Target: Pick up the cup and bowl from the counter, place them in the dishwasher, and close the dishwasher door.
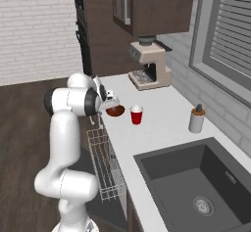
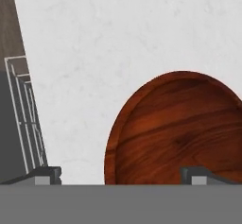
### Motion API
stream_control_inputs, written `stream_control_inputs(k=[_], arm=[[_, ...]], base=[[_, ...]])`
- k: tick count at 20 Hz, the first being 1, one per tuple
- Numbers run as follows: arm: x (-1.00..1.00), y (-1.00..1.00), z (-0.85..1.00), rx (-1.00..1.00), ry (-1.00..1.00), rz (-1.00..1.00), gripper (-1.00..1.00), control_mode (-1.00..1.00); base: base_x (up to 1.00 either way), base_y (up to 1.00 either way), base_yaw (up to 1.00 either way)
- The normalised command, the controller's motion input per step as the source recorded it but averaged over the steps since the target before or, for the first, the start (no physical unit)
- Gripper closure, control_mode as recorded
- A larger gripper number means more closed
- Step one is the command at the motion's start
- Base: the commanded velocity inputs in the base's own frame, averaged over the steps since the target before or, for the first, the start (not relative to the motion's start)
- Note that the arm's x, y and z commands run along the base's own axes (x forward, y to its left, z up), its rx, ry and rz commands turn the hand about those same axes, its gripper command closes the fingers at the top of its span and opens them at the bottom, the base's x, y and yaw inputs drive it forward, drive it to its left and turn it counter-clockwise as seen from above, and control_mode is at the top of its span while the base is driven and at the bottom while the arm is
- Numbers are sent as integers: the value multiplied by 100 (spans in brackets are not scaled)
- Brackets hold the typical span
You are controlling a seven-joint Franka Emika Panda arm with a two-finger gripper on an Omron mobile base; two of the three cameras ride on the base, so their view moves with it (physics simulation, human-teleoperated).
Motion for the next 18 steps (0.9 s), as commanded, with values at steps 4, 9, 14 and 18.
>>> stream_control_inputs(k=[4,9,14,18], arm=[[0,-14,-18,0,0,3,100,-100],[0,-25,-17,0,0,5,100,-100],[0,-39,-8,2,-2,6,100,-100],[0,-56,0,7,-4,7,100,-100]], base=[[0,0,0],[0,0,0],[0,0,0],[0,0,0]])
